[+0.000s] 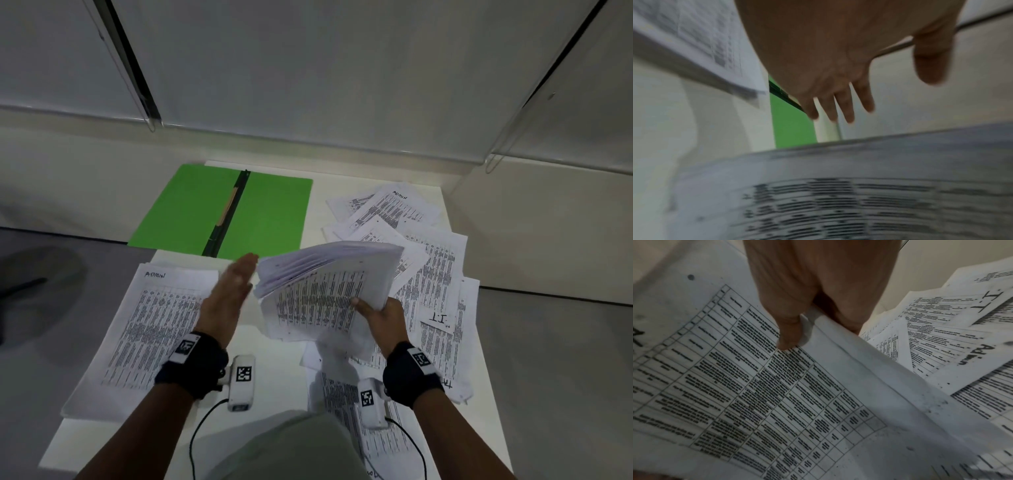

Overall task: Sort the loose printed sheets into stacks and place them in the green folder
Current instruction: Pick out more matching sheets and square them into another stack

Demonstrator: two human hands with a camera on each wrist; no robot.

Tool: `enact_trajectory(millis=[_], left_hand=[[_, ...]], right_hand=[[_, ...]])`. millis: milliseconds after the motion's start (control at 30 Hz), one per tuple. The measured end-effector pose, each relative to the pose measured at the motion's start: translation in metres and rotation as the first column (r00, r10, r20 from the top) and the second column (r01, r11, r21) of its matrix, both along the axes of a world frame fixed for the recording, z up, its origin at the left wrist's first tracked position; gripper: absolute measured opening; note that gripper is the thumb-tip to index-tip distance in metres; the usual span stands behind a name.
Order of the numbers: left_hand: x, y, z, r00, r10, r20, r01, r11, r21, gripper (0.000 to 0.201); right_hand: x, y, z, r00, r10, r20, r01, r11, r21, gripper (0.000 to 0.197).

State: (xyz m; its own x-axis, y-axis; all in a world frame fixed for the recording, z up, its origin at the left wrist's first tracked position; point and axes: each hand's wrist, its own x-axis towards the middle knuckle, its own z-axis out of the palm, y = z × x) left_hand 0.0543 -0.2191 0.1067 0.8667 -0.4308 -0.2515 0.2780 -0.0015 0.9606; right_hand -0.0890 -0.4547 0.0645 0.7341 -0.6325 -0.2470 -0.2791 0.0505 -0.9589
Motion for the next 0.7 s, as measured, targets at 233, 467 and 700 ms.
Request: enact_trajectory(millis=[233,467,700], left_hand=[[-0.031,-0.019,0.027,0.957,-0.273,0.095,0.247,0.943,0.221,0.059],[-0.011,-0.023,0.002,0.997,0.019,0.070,-0.020,1.000,0.010,0.032],[-0.018,-0.002,-0.040,0.994,-0.102,0.045,0.096,0.986,0.133,0.043]], right_hand=[[0.006,0.003,0.024,0.998,0.014,0.067,-0.014,1.000,-0.006,0.026],[-0.002,0.005,0.036,0.984,0.122,0.128,-0.130,0.990,0.056,0.023],[-0.019,0.009,-0.004,0.963,0.269,-0.012,-0.269,0.961,-0.056,0.045]])
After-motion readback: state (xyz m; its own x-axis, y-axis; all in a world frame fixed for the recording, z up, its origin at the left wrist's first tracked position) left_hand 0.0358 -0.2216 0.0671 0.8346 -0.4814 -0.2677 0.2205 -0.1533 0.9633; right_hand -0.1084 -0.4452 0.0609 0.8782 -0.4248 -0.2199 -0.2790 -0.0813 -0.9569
